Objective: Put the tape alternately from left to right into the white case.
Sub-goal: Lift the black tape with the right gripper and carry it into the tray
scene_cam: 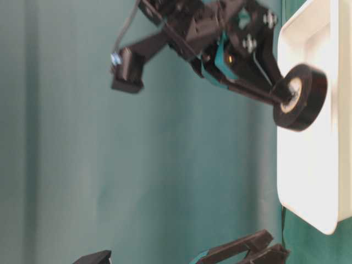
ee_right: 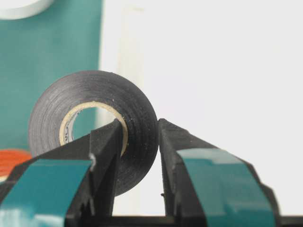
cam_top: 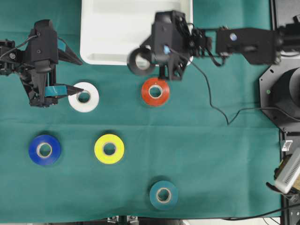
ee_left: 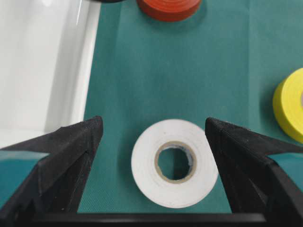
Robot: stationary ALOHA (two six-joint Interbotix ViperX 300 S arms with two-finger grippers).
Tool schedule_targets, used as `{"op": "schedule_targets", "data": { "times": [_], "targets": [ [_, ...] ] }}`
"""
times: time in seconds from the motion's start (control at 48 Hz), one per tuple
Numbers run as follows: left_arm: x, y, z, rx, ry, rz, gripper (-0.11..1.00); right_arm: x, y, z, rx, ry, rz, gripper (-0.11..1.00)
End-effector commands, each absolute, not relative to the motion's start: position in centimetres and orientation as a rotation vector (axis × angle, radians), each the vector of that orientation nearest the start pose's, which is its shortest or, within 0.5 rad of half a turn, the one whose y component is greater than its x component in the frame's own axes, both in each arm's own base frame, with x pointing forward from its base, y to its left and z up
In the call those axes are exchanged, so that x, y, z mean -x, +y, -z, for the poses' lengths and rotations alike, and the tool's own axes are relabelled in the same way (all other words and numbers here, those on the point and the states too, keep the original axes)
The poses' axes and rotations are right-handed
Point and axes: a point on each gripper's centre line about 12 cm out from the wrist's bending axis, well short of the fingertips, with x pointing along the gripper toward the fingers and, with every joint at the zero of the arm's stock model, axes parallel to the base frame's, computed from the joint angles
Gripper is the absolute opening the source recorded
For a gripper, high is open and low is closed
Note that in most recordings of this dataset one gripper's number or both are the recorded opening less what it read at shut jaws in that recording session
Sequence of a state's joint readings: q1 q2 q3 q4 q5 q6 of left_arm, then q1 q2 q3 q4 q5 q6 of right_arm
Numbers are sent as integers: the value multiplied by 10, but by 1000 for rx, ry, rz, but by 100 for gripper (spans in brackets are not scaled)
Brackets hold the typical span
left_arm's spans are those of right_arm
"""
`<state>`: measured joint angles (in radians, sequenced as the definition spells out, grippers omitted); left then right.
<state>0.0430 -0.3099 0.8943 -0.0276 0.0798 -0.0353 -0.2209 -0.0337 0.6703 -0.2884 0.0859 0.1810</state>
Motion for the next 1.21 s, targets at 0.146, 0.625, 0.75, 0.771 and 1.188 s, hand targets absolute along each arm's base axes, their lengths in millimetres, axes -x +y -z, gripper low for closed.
{"op": "schedule_targets", "data": {
  "times": [0.146,0.625,0.75,0.771,1.188],
  "targets": [
    [-311,13,-197,75,643,-60,73,-383,-132,-179,22,696,289,22],
    [-311,13,-198,75,641,-60,73,-381,-191,-170,17,694,398,22],
    [-311,13,-197,77,643,-60,73,-377,-201,-164,18,711,416,22],
    [-311,13,-198,75,641,-60,73,-377,-201,-164,20,711,416,22],
    [-311,13,-198,75,641,-60,73,-376,-202,-164,17,711,418,33]
  ]
}}
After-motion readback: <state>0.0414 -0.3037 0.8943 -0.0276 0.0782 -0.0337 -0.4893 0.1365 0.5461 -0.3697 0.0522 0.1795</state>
